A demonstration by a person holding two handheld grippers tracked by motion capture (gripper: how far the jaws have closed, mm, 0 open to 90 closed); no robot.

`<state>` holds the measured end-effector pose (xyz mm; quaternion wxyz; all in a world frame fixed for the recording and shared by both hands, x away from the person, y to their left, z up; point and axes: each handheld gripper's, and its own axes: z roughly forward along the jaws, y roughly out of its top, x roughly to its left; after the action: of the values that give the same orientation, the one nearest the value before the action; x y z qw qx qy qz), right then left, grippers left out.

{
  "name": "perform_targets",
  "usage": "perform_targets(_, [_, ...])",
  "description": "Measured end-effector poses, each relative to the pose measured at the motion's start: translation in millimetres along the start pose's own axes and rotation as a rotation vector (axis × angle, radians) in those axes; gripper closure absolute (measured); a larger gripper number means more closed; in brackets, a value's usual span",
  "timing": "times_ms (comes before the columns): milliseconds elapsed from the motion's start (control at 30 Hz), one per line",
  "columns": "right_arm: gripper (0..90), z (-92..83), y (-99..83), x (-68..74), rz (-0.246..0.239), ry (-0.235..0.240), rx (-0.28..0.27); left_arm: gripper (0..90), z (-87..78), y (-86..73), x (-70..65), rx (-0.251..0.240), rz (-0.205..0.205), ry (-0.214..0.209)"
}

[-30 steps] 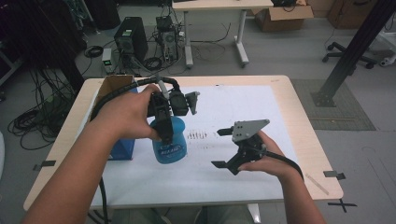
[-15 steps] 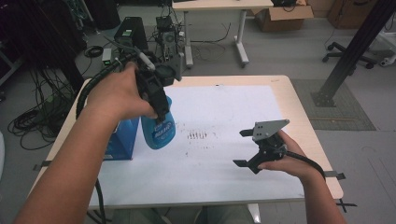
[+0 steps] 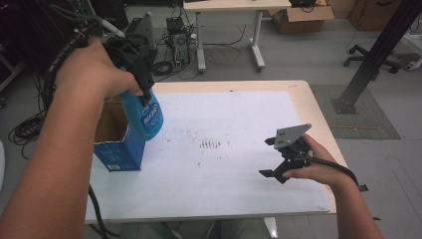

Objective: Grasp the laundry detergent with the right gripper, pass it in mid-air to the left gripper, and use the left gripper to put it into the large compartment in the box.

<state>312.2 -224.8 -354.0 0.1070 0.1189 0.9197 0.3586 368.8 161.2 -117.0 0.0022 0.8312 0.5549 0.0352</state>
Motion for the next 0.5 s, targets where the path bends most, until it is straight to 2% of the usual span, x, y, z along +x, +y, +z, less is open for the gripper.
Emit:
perform_targets(33, [2.2,-3.6,2.3,-2.5,-0.018,-0.006,0.042,38.8,-6.2,-2.3,8.2,-0.004,-0.037,0.003])
perform_targets(133, [2.3,-8.1,6.1,-5.4,-0.037,-0.004,0.083,38.8,-15.0,-6.0,20.4,-0.01,-0.085,0.005])
perform_targets(167, [2.3,-8.1,6.1,-5.4,-0.037,-0.004,0.083,38.8,-15.0,-6.0,20.4,-0.01,-0.085,0.005])
perform_targets(200, [2.3,-11.0,9.1,-7.2,-0.047,-0.005,0.105,38.8,-19.9,-8.1,27.8,-0.01,-0.115,0.005])
perform_targets(233, [2.3,-11.0,9.1,-7.2,-0.047,-0.005,0.105,38.7,-19.9,-8.1,27.8,-0.01,-0.115,0.005])
perform_targets(267, [2.3,-13.6,11.7,-8.7,-0.056,-0.008,0.122,38.8,-24.7,-10.1,34.7,-0.015,-0.146,0.006])
perform_targets(333, [2.4,-15.3,13.5,-9.4,-0.058,-0.008,0.13,38.8,-29.5,-11.8,41.8,-0.021,-0.177,0.008])
perform_targets(367, [2.4,-15.3,13.5,-9.4,-0.058,-0.008,0.13,38.7,-29.5,-11.8,41.8,-0.021,-0.177,0.008])
perform_targets(400, [2.4,-15.9,14.0,-9.8,-0.063,-0.004,0.136,38.7,-34.1,-13.4,49.5,-0.027,-0.212,0.008])
perform_targets(500, [2.5,-15.4,12.6,-10.1,-0.06,0.002,0.144,38.7,-39.4,-15.2,61.3,-0.038,-0.269,0.013])
